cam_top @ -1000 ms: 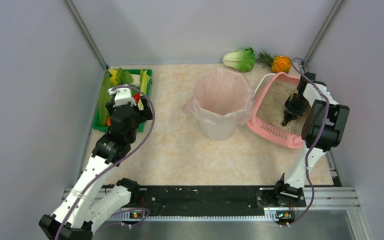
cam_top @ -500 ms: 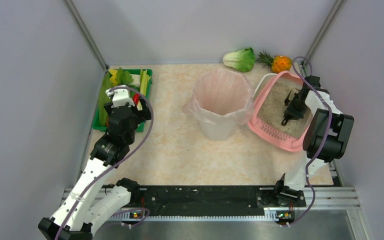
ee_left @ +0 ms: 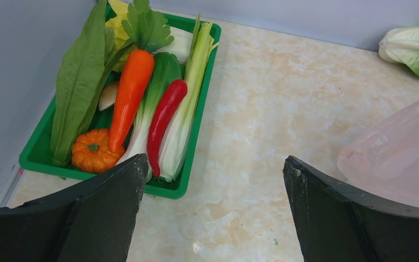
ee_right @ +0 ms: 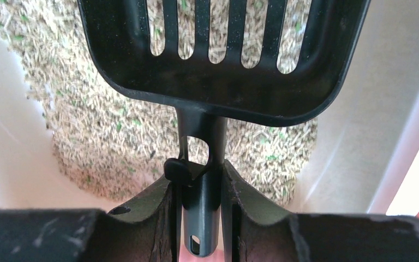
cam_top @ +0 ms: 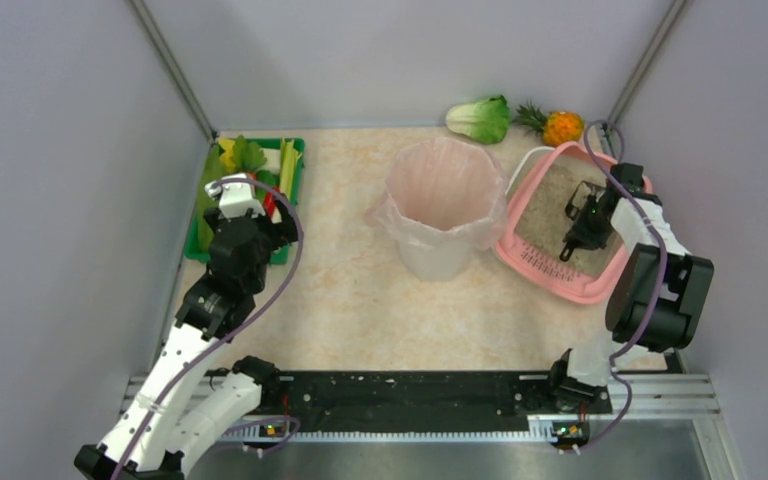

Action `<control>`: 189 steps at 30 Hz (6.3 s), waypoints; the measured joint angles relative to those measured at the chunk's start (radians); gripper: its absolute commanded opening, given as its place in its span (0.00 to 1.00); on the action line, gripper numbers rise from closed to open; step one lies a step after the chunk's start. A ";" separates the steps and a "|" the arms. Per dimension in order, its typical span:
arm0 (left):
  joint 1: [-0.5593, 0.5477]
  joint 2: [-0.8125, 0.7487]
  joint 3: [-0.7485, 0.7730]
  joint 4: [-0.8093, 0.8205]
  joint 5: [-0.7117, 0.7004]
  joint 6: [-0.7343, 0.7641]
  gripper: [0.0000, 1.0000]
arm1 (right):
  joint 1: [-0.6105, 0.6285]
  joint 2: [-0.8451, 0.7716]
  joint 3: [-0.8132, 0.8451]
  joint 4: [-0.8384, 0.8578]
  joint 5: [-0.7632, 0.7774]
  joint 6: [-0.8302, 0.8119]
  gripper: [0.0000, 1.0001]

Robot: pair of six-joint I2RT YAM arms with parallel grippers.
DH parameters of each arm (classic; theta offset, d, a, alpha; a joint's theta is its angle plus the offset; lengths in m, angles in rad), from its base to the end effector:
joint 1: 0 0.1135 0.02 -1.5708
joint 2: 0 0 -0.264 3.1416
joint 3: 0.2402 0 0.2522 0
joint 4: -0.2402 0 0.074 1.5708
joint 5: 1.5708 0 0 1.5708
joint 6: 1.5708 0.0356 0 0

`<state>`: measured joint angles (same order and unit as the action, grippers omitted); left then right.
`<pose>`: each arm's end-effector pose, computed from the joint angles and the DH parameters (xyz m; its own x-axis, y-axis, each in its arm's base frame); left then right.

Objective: Clean the litter box

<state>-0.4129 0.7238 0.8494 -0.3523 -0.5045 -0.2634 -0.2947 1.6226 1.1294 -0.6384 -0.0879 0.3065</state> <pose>0.1536 -0.0485 0.3549 -0.1779 -0.1709 -0.9691 -0.1310 0.9802 -0.1488 0.3113 -0.0912 0.2149 -0.7492 0.5415 -0.3814 0.5031 0.8398 0.2040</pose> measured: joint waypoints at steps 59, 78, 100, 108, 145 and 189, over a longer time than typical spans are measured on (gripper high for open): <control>0.000 0.005 -0.008 0.000 0.066 -0.037 0.99 | 0.011 -0.340 -0.240 0.126 -0.128 -0.055 0.00; 0.000 0.037 -0.005 0.000 0.066 -0.037 0.99 | 0.027 -0.338 -0.164 0.008 -0.072 -0.030 0.00; 0.000 0.086 0.032 0.000 0.077 -0.033 0.99 | 0.033 -0.340 -0.040 -0.179 -0.040 -0.105 0.00; 0.000 0.095 0.040 0.001 0.082 -0.033 0.99 | 0.033 -0.340 0.123 -0.278 -0.039 -0.116 0.00; 0.000 0.103 0.041 0.001 0.097 -0.045 0.99 | 0.643 -0.071 0.941 -0.748 0.145 -0.149 0.00; 0.000 0.071 0.023 0.001 0.095 -0.045 0.99 | 1.268 -0.110 0.520 -0.577 1.365 -0.858 0.00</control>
<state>-0.4129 0.7944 0.8722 -0.3511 -0.4099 -0.3088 0.9733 1.5127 1.6493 -1.2156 1.2766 -0.5514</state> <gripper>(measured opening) 0.990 0.259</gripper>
